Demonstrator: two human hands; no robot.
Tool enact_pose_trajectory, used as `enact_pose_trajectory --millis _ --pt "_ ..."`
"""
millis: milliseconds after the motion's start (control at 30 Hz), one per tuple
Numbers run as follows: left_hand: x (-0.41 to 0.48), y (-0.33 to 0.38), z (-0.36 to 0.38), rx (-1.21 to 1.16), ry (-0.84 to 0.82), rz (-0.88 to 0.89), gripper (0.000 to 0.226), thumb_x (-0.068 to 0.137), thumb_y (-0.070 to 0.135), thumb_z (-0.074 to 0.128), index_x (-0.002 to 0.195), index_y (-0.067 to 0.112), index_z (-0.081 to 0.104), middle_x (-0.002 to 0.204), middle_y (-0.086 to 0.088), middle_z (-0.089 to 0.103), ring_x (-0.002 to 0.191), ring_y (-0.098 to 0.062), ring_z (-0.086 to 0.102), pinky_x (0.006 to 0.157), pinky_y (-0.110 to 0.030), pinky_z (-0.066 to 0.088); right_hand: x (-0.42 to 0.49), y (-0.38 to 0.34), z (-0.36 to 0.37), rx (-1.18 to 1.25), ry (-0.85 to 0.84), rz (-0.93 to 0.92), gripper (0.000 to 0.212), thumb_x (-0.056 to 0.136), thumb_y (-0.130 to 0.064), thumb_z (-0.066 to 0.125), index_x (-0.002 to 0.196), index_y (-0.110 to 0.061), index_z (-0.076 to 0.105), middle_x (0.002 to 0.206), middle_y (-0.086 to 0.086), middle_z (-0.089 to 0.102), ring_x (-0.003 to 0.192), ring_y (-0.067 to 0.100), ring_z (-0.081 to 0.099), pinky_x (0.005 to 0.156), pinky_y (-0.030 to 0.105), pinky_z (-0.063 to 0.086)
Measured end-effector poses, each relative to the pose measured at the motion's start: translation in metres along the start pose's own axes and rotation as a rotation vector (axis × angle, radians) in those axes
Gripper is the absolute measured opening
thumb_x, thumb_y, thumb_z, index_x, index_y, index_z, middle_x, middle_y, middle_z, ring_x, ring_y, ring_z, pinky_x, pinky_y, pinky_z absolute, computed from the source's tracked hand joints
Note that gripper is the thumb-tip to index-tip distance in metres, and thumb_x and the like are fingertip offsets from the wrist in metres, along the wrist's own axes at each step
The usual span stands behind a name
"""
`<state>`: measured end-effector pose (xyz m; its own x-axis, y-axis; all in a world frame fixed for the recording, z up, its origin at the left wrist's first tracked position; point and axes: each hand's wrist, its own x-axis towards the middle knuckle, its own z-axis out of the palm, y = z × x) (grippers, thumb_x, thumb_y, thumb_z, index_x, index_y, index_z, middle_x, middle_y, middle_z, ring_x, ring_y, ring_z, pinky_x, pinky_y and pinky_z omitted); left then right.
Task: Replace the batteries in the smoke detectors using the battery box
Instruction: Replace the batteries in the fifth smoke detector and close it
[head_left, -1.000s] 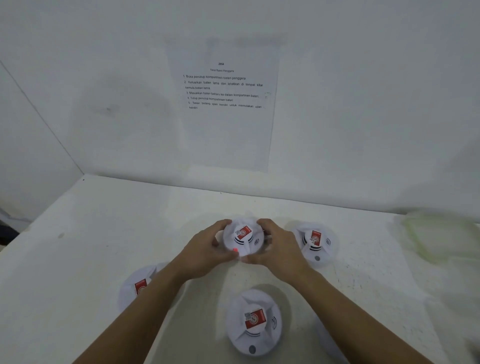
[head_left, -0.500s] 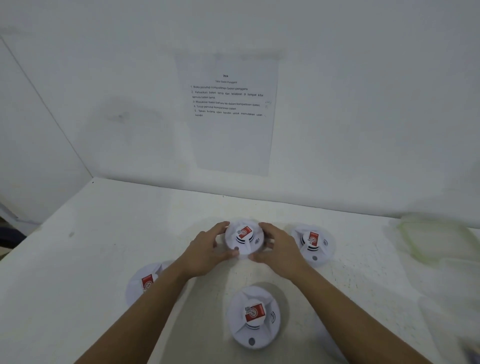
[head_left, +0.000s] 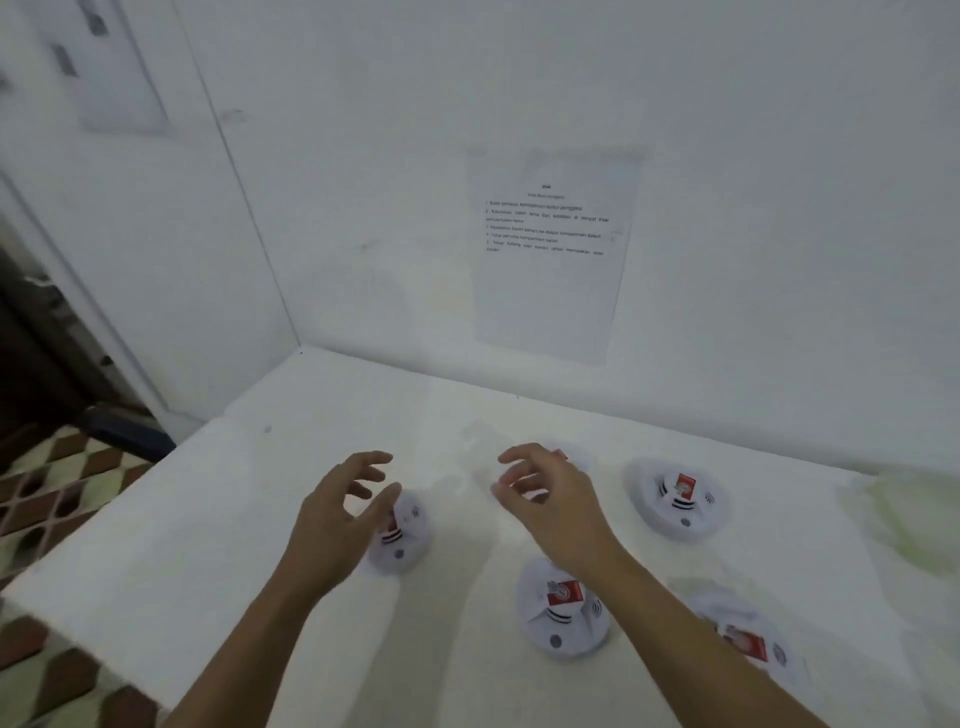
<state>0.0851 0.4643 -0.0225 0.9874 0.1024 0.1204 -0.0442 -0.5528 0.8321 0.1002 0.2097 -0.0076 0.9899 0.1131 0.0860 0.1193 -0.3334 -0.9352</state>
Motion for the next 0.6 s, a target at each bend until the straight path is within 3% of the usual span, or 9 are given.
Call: enact_pose_trajectory --millis 100,167,200,300,367,467,533,600 --pt "-0.018 -0.013 -0.008 0.149 -0.083 -0.031 0.036 0.084 0.050 0.072 0.113 0.057 0.053 0.110 0.028 0.057 0.107 -0.002 0.052 0.090 -0.025 0.042 0.003 0.000 0.031 -0.102 -0.156 0.042 0.033 0.090 -0.027 0.072 0.121 -0.025 0.061 0.107 -0.004 0.066 0.088 0.007 0.066 0.070 0.015 0.051" --pt "-0.023 -0.011 -0.007 0.189 -0.164 -0.015 0.037 0.072 0.056 0.069 0.097 0.072 0.048 0.096 0.039 0.058 0.097 0.011 0.051 0.086 -0.015 0.040 0.008 0.002 0.049 -0.182 -0.230 0.060 0.042 0.092 -0.029 0.069 0.132 -0.023 0.057 0.120 -0.002 0.063 0.099 0.013 0.065 0.076 0.019 0.049" --pt "-0.023 -0.013 -0.006 0.206 -0.185 -0.003 0.040 0.069 0.056 0.068 0.096 0.075 0.045 0.098 0.041 0.058 0.099 0.012 0.052 0.088 -0.017 0.041 0.010 0.003 0.056 -0.222 -0.267 0.072 0.045 0.093 -0.029 0.067 0.136 -0.021 0.054 0.127 0.001 0.061 0.105 0.015 0.063 0.081 0.020 0.048" --pt "-0.020 -0.026 0.000 0.274 -0.179 -0.008 0.051 0.070 0.055 0.072 0.116 0.058 0.050 0.117 0.026 0.060 0.112 -0.008 0.057 0.097 -0.040 0.046 0.014 0.005 0.070 -0.292 -0.364 0.121 0.055 0.096 -0.025 0.061 0.148 -0.018 0.043 0.144 0.006 0.052 0.124 0.020 0.056 0.094 0.025 0.044" --pt "-0.014 -0.035 0.004 0.280 -0.183 -0.036 0.053 0.068 0.059 0.072 0.116 0.046 0.054 0.116 0.018 0.063 0.108 -0.013 0.061 0.093 -0.043 0.050 0.017 0.008 0.076 -0.327 -0.395 0.160 0.055 0.098 -0.023 0.056 0.150 -0.014 0.040 0.147 0.008 0.051 0.131 0.024 0.052 0.102 0.030 0.042" --pt "-0.003 -0.052 0.012 0.338 -0.199 -0.057 0.065 0.060 0.087 0.060 0.107 0.042 0.052 0.110 0.012 0.063 0.106 -0.020 0.062 0.088 -0.042 0.052 0.023 0.016 0.084 -0.329 -0.362 0.193 0.034 0.099 -0.016 0.050 0.129 -0.004 0.058 0.126 0.015 0.064 0.113 0.030 0.061 0.091 0.035 0.046" --pt "-0.003 -0.053 0.014 0.350 -0.219 -0.036 0.071 0.059 0.079 0.068 0.119 0.048 0.048 0.117 0.016 0.059 0.112 -0.017 0.055 0.092 -0.043 0.049 0.022 0.020 0.088 -0.327 -0.331 0.191 0.021 0.096 -0.012 0.047 0.102 0.003 0.060 0.097 0.021 0.066 0.080 0.027 0.056 0.069 0.035 0.039" --pt "-0.007 -0.041 0.013 0.305 -0.221 -0.024 0.068 0.061 0.065 0.077 0.121 0.053 0.046 0.116 0.017 0.058 0.112 -0.012 0.050 0.094 -0.043 0.049 0.020 0.020 0.090 -0.279 -0.284 0.196 0.020 0.095 -0.011 0.046 0.097 0.004 0.059 0.089 0.022 0.063 0.071 0.029 0.048 0.064 0.033 0.032"
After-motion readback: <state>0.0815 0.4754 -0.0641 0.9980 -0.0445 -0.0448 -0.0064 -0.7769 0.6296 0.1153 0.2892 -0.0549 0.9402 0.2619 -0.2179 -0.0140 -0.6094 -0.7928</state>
